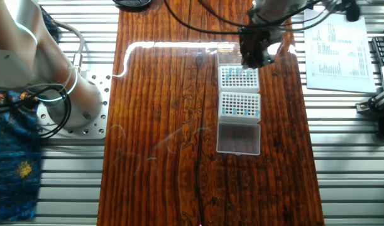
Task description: Transfer all medium pipette tips from one holder to another
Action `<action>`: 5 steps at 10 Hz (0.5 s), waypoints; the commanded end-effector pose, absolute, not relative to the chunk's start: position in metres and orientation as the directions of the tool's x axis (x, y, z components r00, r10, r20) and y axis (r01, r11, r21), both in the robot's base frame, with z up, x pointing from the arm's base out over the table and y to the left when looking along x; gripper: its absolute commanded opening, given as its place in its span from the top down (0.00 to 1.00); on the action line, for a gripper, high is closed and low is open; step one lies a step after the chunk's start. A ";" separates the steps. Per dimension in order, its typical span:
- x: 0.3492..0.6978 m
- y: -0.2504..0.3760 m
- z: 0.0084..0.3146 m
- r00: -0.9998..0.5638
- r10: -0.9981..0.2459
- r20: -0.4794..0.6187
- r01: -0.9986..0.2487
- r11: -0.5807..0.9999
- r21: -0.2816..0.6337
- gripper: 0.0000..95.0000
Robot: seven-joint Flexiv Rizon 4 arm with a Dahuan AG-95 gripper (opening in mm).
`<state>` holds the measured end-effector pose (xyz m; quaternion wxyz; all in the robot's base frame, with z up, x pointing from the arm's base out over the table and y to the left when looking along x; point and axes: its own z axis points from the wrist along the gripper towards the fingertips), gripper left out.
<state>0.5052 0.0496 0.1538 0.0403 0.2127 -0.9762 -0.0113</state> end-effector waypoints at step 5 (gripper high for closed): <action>0.505 -0.014 0.176 -0.830 -0.545 0.116 -0.549 0.836 0.000 1.00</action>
